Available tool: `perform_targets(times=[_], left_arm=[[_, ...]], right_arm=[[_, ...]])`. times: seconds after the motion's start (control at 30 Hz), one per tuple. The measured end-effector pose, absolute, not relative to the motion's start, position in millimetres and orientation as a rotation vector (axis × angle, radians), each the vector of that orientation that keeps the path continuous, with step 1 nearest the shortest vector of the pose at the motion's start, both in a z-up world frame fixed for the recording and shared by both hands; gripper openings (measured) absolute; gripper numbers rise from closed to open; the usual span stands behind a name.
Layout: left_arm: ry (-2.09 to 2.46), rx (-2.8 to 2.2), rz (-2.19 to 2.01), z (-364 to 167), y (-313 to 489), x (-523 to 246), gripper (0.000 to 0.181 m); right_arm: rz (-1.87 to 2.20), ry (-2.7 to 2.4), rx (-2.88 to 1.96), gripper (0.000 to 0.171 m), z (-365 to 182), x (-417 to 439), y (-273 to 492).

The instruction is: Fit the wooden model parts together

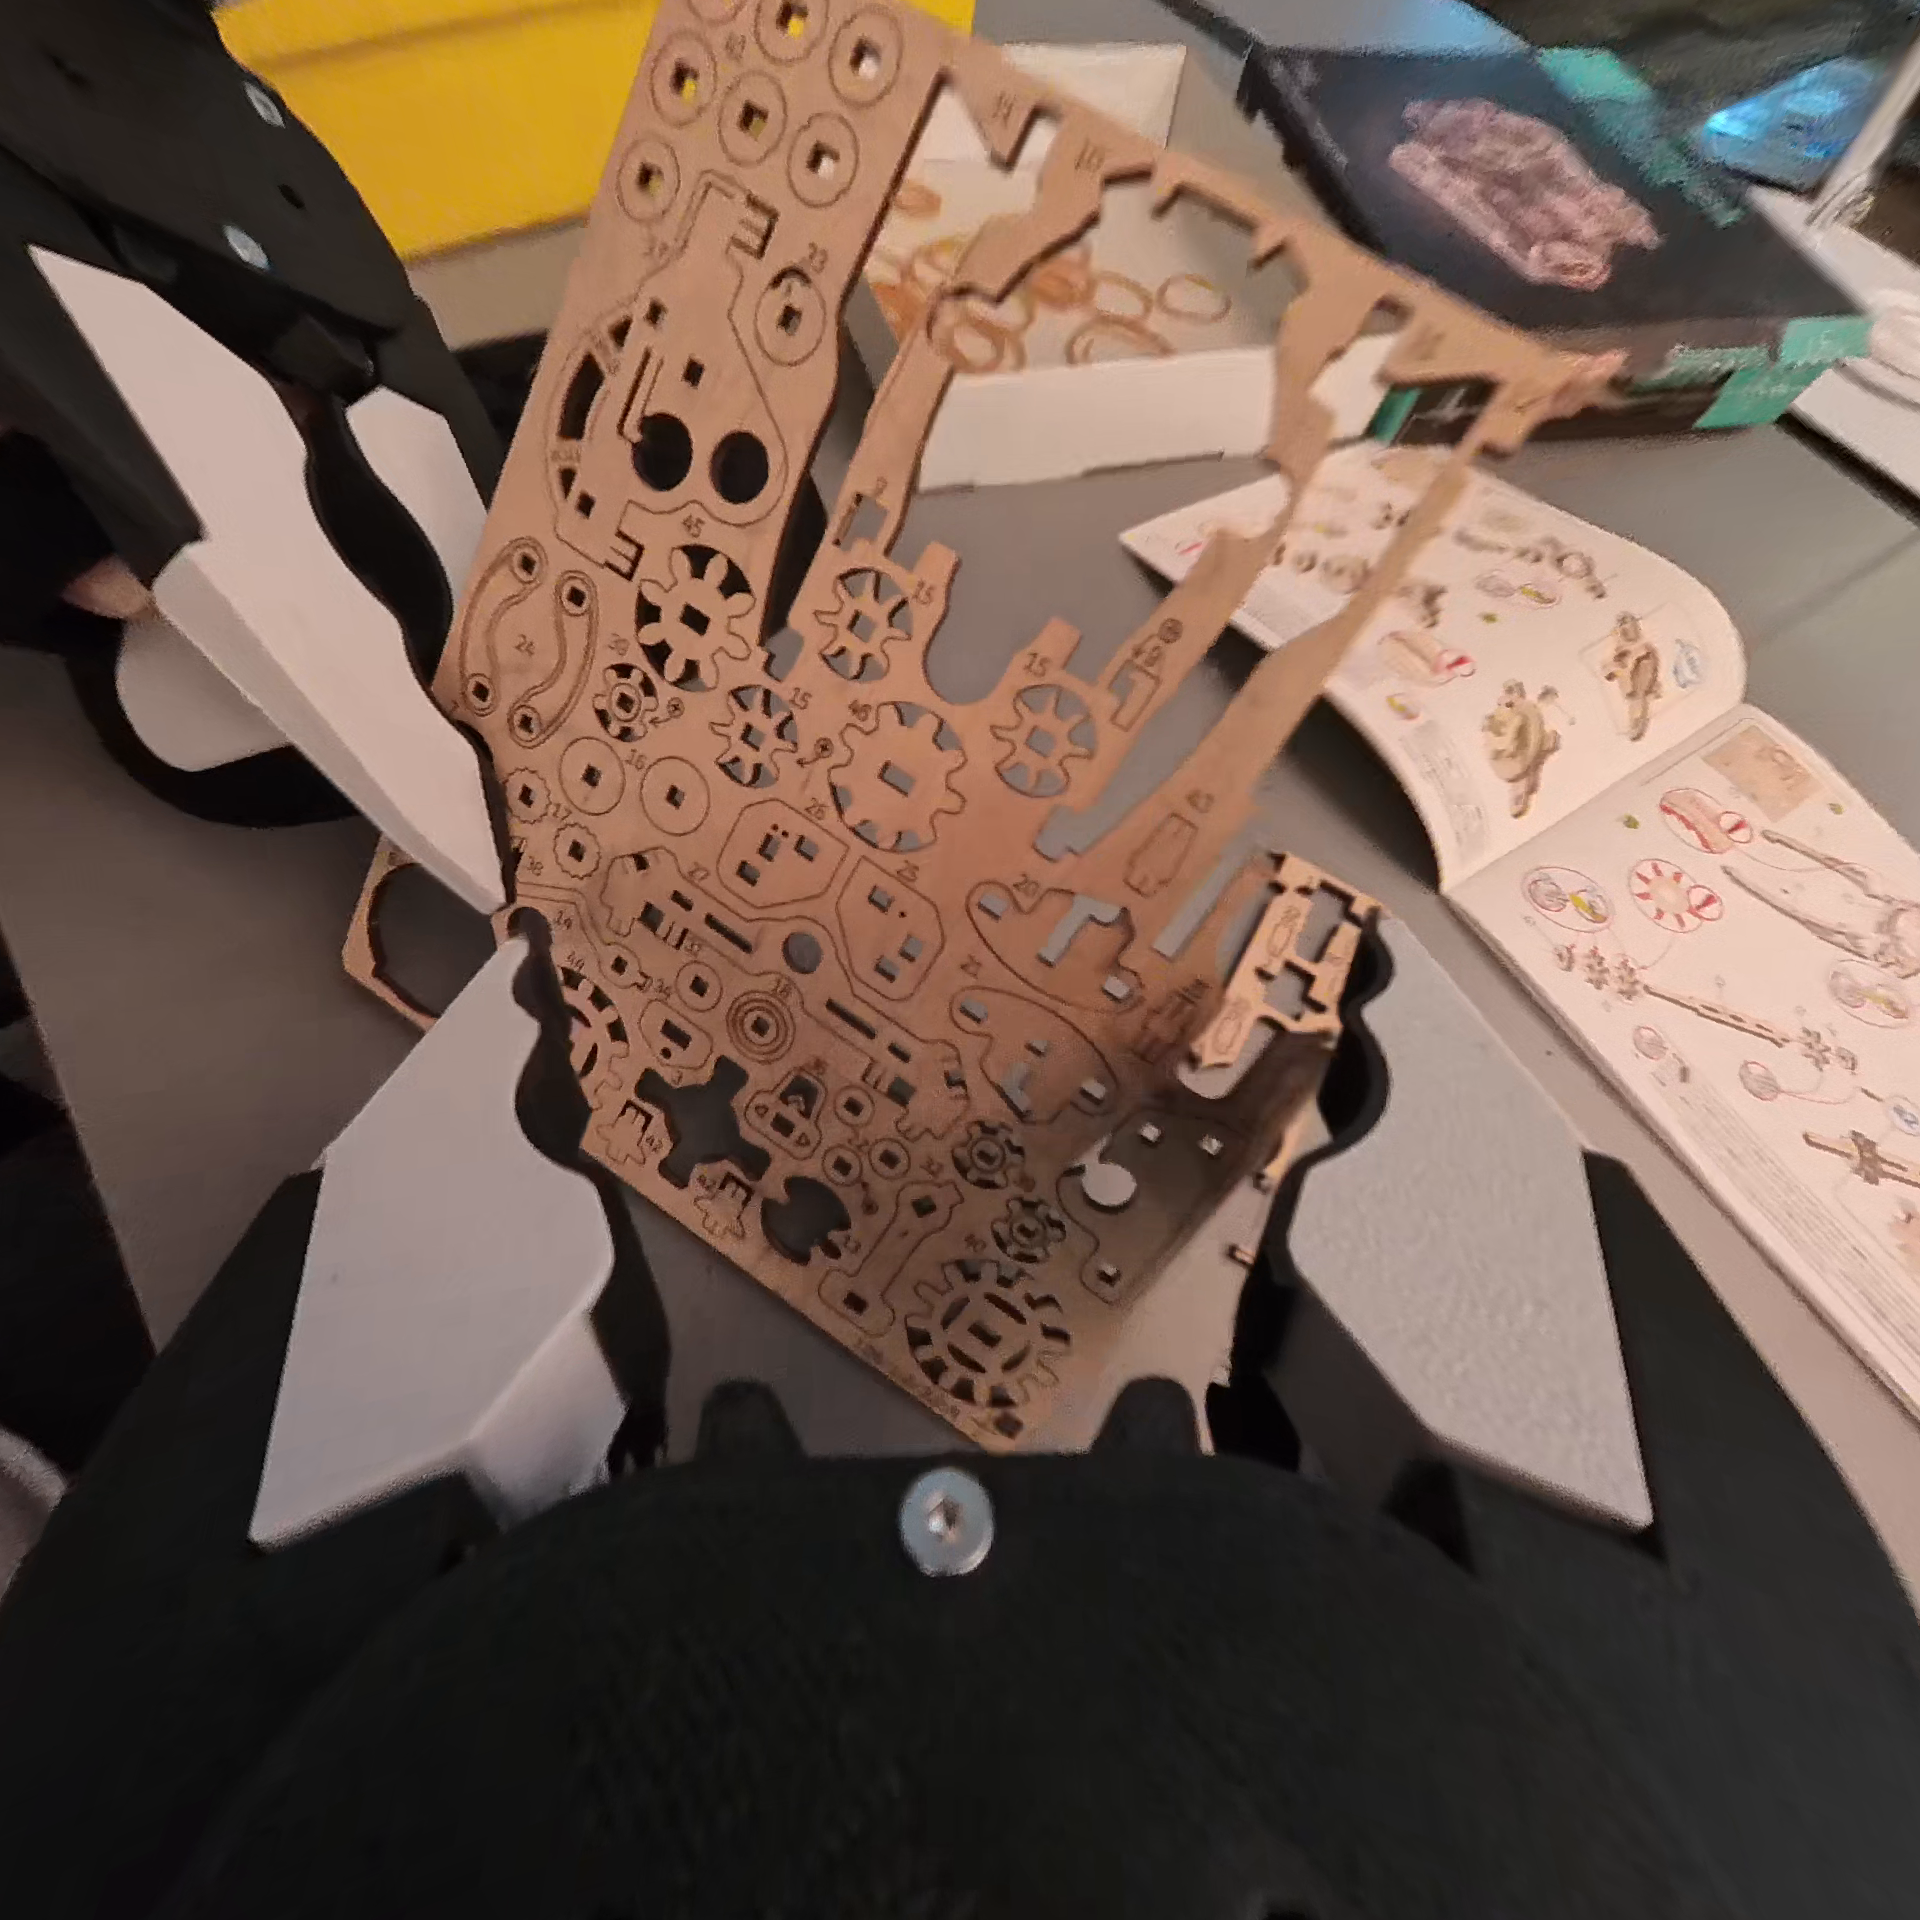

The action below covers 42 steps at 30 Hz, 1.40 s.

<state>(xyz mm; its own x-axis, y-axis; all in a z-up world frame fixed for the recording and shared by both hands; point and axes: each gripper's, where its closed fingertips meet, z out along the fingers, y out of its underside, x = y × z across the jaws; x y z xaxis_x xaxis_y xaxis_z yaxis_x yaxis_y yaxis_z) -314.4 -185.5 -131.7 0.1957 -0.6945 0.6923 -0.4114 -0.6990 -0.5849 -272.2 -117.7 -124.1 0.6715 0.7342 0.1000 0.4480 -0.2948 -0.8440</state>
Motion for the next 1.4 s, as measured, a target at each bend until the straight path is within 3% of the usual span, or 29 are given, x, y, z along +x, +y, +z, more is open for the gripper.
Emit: perform_targets(times=[0.13, 0.2, 0.27, 0.3, 0.47, 0.67, 0.83, 0.9, 1.0, 1.4], left_arm=[[1.018, -2.075, -1.648, -106.1, -186.8, -322.9, 0.001], [0.958, -1.983, -1.733, -84.3, -182.8, -334.8, 0.000], [0.927, -1.962, -1.702, -72.8, -176.1, -351.6, 0.000], [0.907, -1.967, -1.657, -69.2, -171.6, -360.3, 0.000], [0.814, -1.989, -1.493, -50.2, -162.6, -394.2, 0.000], [0.676, -2.024, -1.356, -36.8, -154.5, -432.8, 0.001], [0.612, -2.057, -1.370, -40.9, -155.2, -449.2, 0.000], [0.612, -2.072, -1.372, -44.6, -156.4, -450.4, 0.001], [0.612, -2.074, -1.383, -46.5, -156.5, -449.2, 0.001], [0.829, -2.343, -1.742, -101.5, -200.0, -365.9, 0.000]], right_arm=[[0.560, -0.794, -1.760, 0.130, -70.8, -256.6, -121.9], [0.609, -0.744, -1.678, 0.111, -45.7, -240.4, -123.1], [0.647, -0.771, -1.619, 0.082, -35.4, -230.1, -127.7], [0.682, -0.804, -1.620, 0.067, -38.0, -230.4, -132.0], [0.814, -1.143, -1.759, 0.035, -95.3, -283.1, -166.6], [0.653, -1.387, -1.962, 0.028, -156.6, -328.7, -162.6], [0.653, -1.342, -2.003, 0.027, -163.0, -344.8, -151.0], [0.656, -1.345, -1.996, 0.012, -163.4, -346.9, -150.8], [0.658, -1.345, -1.997, 0.009, -163.4, -342.1, -151.7], [0.474, -0.928, -2.146, 0.009, -128.5, -137.4, -94.4]])
